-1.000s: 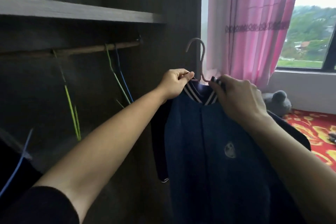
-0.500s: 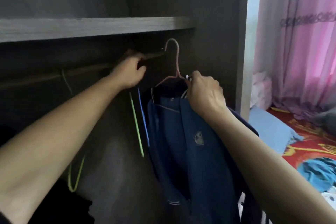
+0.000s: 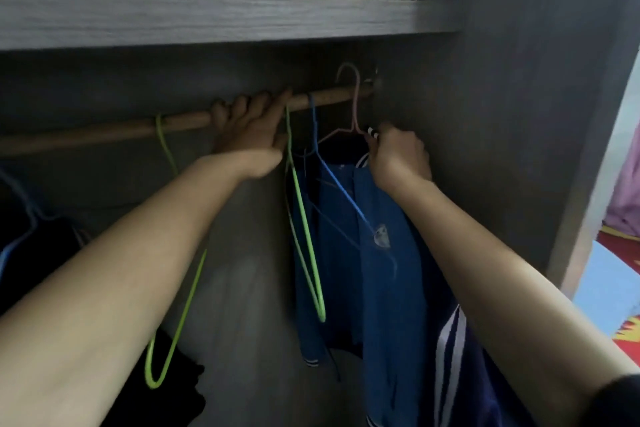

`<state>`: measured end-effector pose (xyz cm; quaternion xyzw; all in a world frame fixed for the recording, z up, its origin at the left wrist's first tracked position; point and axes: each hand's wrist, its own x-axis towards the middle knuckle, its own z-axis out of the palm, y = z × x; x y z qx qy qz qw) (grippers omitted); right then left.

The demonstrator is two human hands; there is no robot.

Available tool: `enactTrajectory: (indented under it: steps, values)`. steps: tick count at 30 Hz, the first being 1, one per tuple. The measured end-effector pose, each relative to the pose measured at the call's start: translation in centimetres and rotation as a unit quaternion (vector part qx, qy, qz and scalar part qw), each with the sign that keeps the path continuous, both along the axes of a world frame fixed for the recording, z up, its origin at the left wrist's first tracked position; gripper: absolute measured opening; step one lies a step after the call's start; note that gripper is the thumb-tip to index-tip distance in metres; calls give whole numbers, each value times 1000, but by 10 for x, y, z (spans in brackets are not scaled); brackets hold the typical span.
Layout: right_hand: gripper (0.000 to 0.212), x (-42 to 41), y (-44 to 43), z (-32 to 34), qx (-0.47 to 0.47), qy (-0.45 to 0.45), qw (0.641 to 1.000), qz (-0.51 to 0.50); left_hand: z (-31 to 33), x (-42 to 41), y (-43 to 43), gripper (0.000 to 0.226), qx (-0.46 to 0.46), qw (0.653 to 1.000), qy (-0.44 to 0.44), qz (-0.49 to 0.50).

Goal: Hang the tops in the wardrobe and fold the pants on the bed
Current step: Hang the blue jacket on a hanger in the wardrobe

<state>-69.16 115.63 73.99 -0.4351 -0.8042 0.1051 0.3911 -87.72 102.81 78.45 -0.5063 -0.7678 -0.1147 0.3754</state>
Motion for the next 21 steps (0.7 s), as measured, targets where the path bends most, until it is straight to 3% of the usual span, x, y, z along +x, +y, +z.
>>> enactTrajectory:
  steps: [7, 14, 21]
  values:
    - [38, -10, 9, -33, 20, -28, 999, 12, -2, -6, 2, 77, -2, 1000, 8, -10]
    - [59, -4, 2, -32, -37, -101, 994, 36, -1, -9, 2, 80, -13, 1000, 14, -8]
    - [62, 18, -14, -22, -25, -55, 997, 47, 10, -4, -9, 68, -47, 996, -57, -40]
